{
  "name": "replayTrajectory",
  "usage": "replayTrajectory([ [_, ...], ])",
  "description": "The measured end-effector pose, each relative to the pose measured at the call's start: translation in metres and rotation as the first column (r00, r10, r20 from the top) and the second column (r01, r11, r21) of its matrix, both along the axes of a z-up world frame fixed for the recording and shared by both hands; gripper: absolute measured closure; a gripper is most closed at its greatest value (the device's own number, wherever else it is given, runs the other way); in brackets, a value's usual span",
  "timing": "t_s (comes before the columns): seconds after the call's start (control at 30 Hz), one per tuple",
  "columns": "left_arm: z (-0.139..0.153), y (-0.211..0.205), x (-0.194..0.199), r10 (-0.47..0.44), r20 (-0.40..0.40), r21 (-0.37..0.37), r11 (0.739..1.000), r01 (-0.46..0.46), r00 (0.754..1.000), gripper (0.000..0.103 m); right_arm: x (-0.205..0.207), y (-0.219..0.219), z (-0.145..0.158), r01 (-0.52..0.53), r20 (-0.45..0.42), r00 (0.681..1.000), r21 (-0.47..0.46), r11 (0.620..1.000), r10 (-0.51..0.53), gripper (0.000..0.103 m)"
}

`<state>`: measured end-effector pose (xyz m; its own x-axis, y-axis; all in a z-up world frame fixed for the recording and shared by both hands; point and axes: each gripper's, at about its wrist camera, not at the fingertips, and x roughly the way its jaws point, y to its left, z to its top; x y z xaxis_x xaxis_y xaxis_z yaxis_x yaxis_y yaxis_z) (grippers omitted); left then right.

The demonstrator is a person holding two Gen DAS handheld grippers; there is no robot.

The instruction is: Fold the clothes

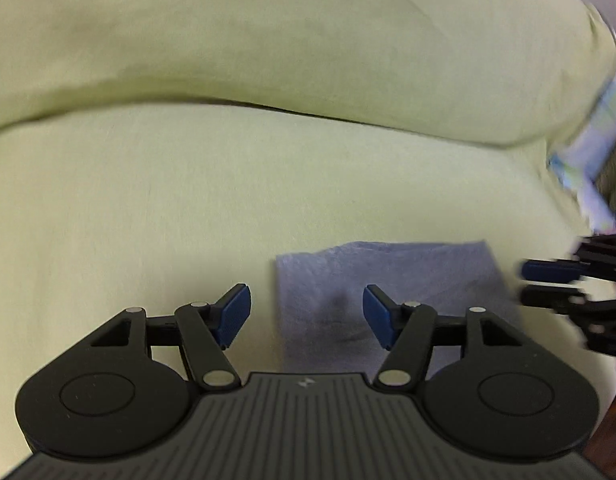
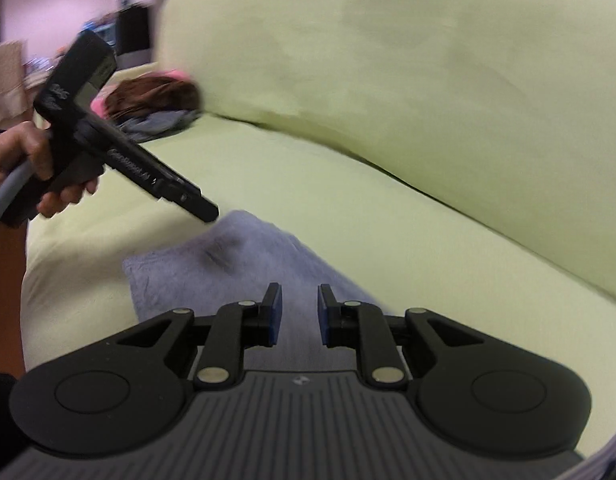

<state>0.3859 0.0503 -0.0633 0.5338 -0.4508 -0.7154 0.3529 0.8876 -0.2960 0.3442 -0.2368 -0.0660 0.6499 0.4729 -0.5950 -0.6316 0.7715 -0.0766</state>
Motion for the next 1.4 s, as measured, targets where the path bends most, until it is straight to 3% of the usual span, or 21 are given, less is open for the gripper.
replayTrajectory([
  [0.07, -0.004, -0.008, -0.023, -0.01, 0.017, -0.012, 1.0, 0.011, 1.0, 0.039, 0.024, 0.007, 0.005, -0.076, -0.021, 0.997, -0.009, 0.997, 0.076, 0.089],
  [0.23, -0.031, -0.038, -0.062, -0.035, 0.059, 0.062, 0.998, 0.032, 0.998, 0.039, 0.07, 0.033, 0.014, -0.249, -0.097, 0.965, -0.047, 0.967, 0.244, 0.09],
  [0.33, -0.036, -0.038, -0.065, -0.003, 0.06, 0.013, 1.0, 0.002, 0.998, 0.041, 0.094, 0.051, 0.018, -0.331, -0.184, 0.931, -0.049, 0.942, 0.317, 0.09],
  [0.43, -0.025, -0.037, -0.065, 0.011, 0.123, -0.043, 0.999, -0.006, 0.992, 0.04, 0.118, 0.062, 0.026, -0.379, -0.256, 0.894, 0.007, 0.925, 0.368, 0.089],
  [0.53, -0.031, -0.034, -0.068, 0.021, 0.098, -0.093, 0.996, -0.012, 0.995, 0.041, 0.141, 0.07, 0.019, -0.408, -0.341, 0.852, 0.045, 0.912, 0.398, 0.088],
  [0.7, -0.037, -0.034, -0.075, 0.003, 0.116, -0.053, 0.999, 0.003, 0.993, 0.041, 0.177, 0.086, -0.001, -0.434, -0.451, 0.791, 0.064, 0.898, 0.414, 0.088],
  [0.8, -0.042, -0.028, -0.073, 0.01, 0.097, -0.069, 0.998, -0.004, 0.995, 0.04, 0.195, 0.095, -0.015, -0.448, -0.521, 0.745, 0.071, 0.891, 0.417, 0.088],
  [1.03, -0.042, -0.03, -0.071, 0.002, 0.096, -0.071, 0.997, 0.005, 0.995, 0.04, 0.218, 0.102, -0.032, -0.439, -0.597, 0.685, 0.119, 0.891, 0.417, 0.086],
  [1.2, -0.046, -0.033, -0.066, -0.002, 0.096, -0.071, 0.997, 0.009, 0.995, 0.04, 0.221, 0.109, -0.038, -0.443, -0.617, 0.665, 0.127, 0.888, 0.42, 0.086],
  [1.3, -0.047, -0.032, -0.066, 0.001, 0.092, -0.072, 0.997, 0.006, 0.996, 0.04, 0.217, 0.109, -0.036, -0.466, -0.601, 0.649, 0.168, 0.868, 0.465, 0.102],
  [1.4, -0.047, -0.033, -0.066, 0.001, 0.094, -0.068, 0.998, 0.006, 0.996, 0.04, 0.214, 0.108, -0.032, -0.473, -0.583, 0.665, 0.155, 0.867, 0.467, 0.102],
])
